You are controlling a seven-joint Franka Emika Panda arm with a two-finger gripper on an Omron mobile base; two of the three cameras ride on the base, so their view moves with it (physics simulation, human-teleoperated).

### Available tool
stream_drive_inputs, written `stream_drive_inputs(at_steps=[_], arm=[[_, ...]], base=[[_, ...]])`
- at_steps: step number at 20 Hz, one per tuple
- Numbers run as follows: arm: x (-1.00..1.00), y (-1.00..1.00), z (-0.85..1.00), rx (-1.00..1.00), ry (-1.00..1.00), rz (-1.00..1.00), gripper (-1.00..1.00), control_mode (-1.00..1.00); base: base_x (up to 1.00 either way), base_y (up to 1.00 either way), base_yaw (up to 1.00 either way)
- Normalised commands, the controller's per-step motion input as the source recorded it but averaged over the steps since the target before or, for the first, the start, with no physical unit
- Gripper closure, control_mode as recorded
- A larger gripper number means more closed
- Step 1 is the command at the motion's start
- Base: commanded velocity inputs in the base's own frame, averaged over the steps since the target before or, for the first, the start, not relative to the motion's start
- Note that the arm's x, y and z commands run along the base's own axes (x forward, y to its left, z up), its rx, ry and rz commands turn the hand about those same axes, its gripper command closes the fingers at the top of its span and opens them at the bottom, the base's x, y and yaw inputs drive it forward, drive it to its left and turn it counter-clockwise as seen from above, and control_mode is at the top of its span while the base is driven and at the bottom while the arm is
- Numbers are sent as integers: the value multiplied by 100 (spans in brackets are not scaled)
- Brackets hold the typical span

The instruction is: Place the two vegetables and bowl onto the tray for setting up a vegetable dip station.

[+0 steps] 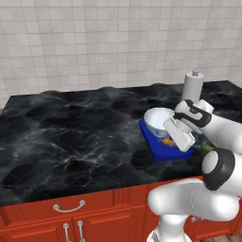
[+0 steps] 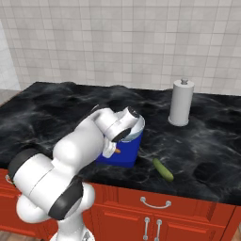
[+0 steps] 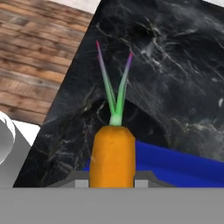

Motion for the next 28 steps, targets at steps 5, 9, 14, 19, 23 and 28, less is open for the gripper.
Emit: stream_drive_inputs(at_steps=[5,9,14,19,23,28], arm=[[16,-7,-7,2,0,0,100,-100],[14,-3,-6,3,-2,0,100,-100],[6,-1,-11,3,-4,0,100,-100],[1,-2,-11,4,-3,0,100,-100],[1,-3,-9,3,-5,0,100,-100],[2,-3,-5,2,-4,0,100,-100]], base=[[0,0,0],[0,0,0],[0,0,0],[0,0,0],[0,0,0],[0,0,0]])
